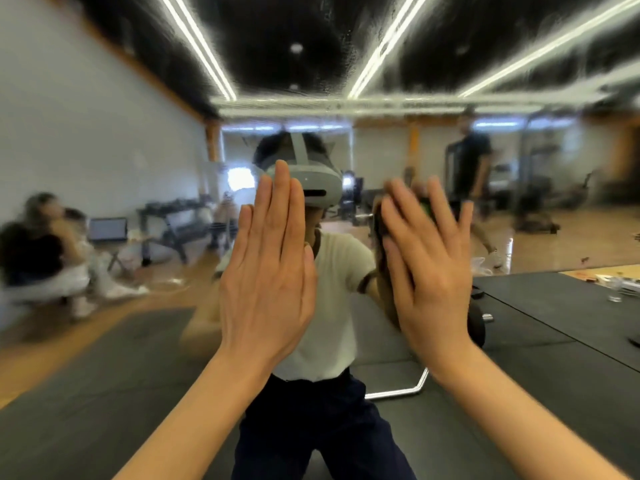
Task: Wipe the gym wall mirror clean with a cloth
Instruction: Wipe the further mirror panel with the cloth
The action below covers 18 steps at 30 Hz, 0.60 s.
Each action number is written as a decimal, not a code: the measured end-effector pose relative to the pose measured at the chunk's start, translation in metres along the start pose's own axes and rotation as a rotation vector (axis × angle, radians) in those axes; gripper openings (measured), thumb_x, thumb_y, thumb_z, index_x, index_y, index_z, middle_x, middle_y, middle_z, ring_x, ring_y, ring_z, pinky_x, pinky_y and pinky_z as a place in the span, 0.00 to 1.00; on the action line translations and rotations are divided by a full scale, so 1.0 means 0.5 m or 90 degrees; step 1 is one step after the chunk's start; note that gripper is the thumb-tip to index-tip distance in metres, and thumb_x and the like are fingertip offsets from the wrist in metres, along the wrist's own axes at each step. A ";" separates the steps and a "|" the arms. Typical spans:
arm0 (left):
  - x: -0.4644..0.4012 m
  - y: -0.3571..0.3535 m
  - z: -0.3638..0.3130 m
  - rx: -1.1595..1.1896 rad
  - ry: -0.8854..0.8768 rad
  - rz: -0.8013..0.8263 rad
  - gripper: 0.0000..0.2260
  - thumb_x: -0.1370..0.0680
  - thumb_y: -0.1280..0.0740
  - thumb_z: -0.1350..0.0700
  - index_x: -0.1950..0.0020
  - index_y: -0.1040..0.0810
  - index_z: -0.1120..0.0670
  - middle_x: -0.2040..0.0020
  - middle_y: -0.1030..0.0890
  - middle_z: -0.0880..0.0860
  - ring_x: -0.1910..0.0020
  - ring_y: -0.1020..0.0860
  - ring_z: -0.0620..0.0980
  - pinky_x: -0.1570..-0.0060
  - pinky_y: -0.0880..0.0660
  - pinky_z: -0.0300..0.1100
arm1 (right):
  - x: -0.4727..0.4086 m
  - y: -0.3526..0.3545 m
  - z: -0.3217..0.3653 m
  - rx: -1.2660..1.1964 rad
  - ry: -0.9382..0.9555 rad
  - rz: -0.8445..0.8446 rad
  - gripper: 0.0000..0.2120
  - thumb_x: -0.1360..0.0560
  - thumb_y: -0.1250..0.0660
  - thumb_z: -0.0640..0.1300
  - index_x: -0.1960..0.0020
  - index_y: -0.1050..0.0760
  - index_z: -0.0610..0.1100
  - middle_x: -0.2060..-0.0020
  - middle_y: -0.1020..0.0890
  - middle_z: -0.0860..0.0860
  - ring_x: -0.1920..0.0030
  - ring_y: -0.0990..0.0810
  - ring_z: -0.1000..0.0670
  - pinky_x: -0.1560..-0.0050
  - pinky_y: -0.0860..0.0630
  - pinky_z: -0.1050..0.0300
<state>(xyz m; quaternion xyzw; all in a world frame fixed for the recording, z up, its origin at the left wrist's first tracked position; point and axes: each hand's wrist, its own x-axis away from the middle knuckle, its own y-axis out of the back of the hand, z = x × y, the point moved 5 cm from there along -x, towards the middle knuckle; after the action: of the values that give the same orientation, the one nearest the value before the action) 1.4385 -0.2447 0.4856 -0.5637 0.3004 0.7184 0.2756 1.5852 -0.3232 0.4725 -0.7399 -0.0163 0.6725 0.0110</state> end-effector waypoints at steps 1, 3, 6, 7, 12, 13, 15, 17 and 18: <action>0.000 0.000 0.001 -0.001 -0.001 -0.001 0.27 0.17 0.47 0.58 0.19 0.48 0.64 0.18 0.51 0.58 0.19 0.55 0.52 0.20 0.59 0.46 | 0.048 0.003 0.008 0.011 0.017 0.021 0.17 0.14 0.46 0.43 0.28 0.28 0.41 0.28 0.28 0.44 0.23 0.37 0.40 0.21 0.50 0.39; 0.000 -0.001 0.001 -0.003 -0.005 -0.001 0.27 0.17 0.47 0.58 0.19 0.49 0.63 0.18 0.51 0.58 0.19 0.54 0.52 0.20 0.59 0.46 | 0.119 0.016 0.014 0.040 0.069 0.061 0.16 0.13 0.46 0.44 0.27 0.31 0.44 0.28 0.28 0.46 0.22 0.38 0.43 0.21 0.50 0.41; 0.001 -0.002 0.000 -0.003 -0.005 0.000 0.28 0.17 0.47 0.58 0.19 0.49 0.63 0.18 0.52 0.57 0.19 0.55 0.52 0.20 0.59 0.46 | 0.051 0.013 -0.009 0.060 0.122 0.056 0.16 0.13 0.45 0.44 0.28 0.29 0.44 0.29 0.27 0.46 0.24 0.36 0.42 0.21 0.51 0.40; 0.000 -0.002 0.000 -0.004 -0.005 -0.002 0.28 0.17 0.47 0.58 0.19 0.49 0.63 0.18 0.53 0.57 0.18 0.55 0.52 0.20 0.59 0.46 | -0.002 0.010 -0.017 0.045 0.100 0.027 0.16 0.14 0.45 0.44 0.29 0.27 0.43 0.29 0.27 0.46 0.25 0.35 0.41 0.22 0.52 0.38; 0.000 -0.002 0.001 -0.007 -0.005 0.005 0.27 0.17 0.47 0.58 0.19 0.48 0.64 0.18 0.51 0.59 0.18 0.54 0.53 0.20 0.58 0.47 | -0.017 0.005 -0.008 0.007 -0.002 -0.002 0.17 0.16 0.42 0.41 0.28 0.28 0.41 0.27 0.29 0.46 0.23 0.38 0.40 0.23 0.51 0.34; 0.000 -0.003 0.002 -0.007 -0.004 0.008 0.28 0.17 0.47 0.58 0.19 0.48 0.64 0.18 0.51 0.60 0.18 0.54 0.53 0.20 0.58 0.47 | 0.031 0.007 -0.001 0.026 0.016 0.027 0.18 0.15 0.43 0.41 0.27 0.28 0.42 0.27 0.29 0.45 0.23 0.37 0.39 0.23 0.51 0.34; 0.000 -0.003 0.002 -0.009 -0.005 0.012 0.28 0.17 0.47 0.58 0.19 0.48 0.64 0.18 0.50 0.60 0.18 0.54 0.53 0.20 0.57 0.48 | 0.092 0.017 0.003 0.069 0.073 0.066 0.17 0.15 0.43 0.42 0.27 0.30 0.44 0.28 0.28 0.46 0.24 0.36 0.40 0.23 0.49 0.35; 0.000 -0.003 0.001 -0.010 -0.005 0.009 0.28 0.17 0.47 0.58 0.19 0.48 0.64 0.18 0.50 0.61 0.18 0.54 0.53 0.20 0.57 0.48 | 0.058 0.015 -0.015 0.086 0.112 0.063 0.17 0.15 0.43 0.43 0.28 0.28 0.44 0.29 0.27 0.46 0.25 0.34 0.40 0.23 0.49 0.36; 0.000 -0.003 0.000 -0.011 -0.005 0.007 0.28 0.17 0.47 0.58 0.19 0.48 0.65 0.18 0.50 0.61 0.18 0.54 0.53 0.20 0.58 0.47 | 0.019 0.012 -0.020 0.076 0.102 0.047 0.17 0.14 0.43 0.43 0.29 0.26 0.43 0.29 0.27 0.46 0.25 0.34 0.40 0.23 0.50 0.37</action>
<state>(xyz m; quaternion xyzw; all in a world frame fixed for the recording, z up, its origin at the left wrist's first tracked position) 1.4395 -0.2437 0.4856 -0.5618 0.2963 0.7245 0.2678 1.5963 -0.3288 0.4639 -0.7894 0.0517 0.6109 0.0314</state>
